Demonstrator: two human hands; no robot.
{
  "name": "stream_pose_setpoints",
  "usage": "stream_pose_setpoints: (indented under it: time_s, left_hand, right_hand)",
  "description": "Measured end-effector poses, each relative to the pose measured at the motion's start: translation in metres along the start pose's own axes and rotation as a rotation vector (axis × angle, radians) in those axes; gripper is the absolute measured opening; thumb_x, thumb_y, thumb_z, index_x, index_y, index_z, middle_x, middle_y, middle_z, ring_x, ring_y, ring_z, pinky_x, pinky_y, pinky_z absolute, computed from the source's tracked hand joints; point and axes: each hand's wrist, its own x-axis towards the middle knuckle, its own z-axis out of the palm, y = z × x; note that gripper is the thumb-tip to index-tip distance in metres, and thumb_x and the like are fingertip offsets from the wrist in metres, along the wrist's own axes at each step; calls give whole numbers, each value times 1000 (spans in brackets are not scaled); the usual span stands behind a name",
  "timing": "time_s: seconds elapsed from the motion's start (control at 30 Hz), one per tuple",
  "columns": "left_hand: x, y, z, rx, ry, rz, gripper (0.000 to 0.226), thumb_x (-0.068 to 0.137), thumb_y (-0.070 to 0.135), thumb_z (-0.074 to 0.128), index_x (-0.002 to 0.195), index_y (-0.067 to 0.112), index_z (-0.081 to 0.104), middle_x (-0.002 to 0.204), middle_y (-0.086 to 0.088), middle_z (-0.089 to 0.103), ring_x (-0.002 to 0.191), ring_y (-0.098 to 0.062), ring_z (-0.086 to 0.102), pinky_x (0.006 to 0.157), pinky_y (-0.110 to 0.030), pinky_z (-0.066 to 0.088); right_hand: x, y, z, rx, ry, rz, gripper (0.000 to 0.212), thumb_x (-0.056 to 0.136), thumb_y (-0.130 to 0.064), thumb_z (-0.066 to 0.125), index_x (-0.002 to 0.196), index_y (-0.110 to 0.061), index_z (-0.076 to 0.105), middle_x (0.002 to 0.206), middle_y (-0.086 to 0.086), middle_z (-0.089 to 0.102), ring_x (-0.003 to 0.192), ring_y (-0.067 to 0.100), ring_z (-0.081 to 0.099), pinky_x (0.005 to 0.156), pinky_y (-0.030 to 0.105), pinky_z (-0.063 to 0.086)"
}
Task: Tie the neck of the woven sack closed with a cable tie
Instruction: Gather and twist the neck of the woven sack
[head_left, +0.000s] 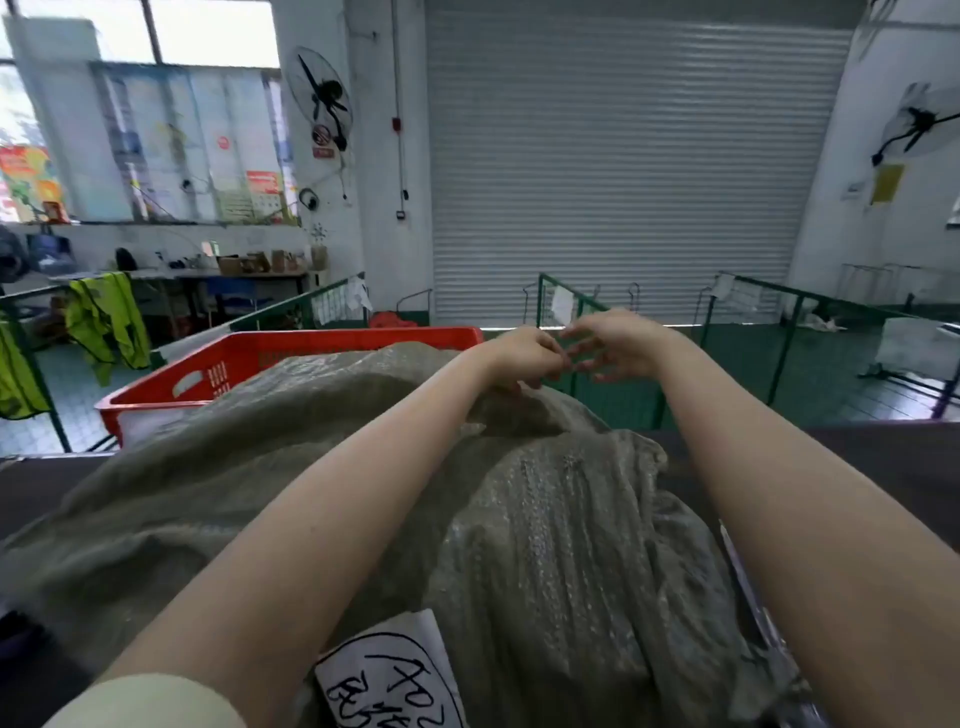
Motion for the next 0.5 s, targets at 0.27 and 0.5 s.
stream_pose_setpoints:
  time_s: [0.27,0.5]
  left_hand:
    - [1,-2,42,527,-357,-131,49,90,42,49,127,10,53,123,-5,57,113,-28,56,92,-36,46]
    - [6,-3,23,175,-68,-5,18,87,24,55,97,11,62,88,-3,56,80,-17,52,63,-24,41]
  right_hand:
    - [-29,45,-17,-927,-108,563,61,93,-52,32,89,1,62,62,8,67,63,20,58,74,29,47]
    - [-23,59,-15,-507,-255,540,68,87,-66,29,89,-3,54,79,11,54,79,25,52,68,30,40]
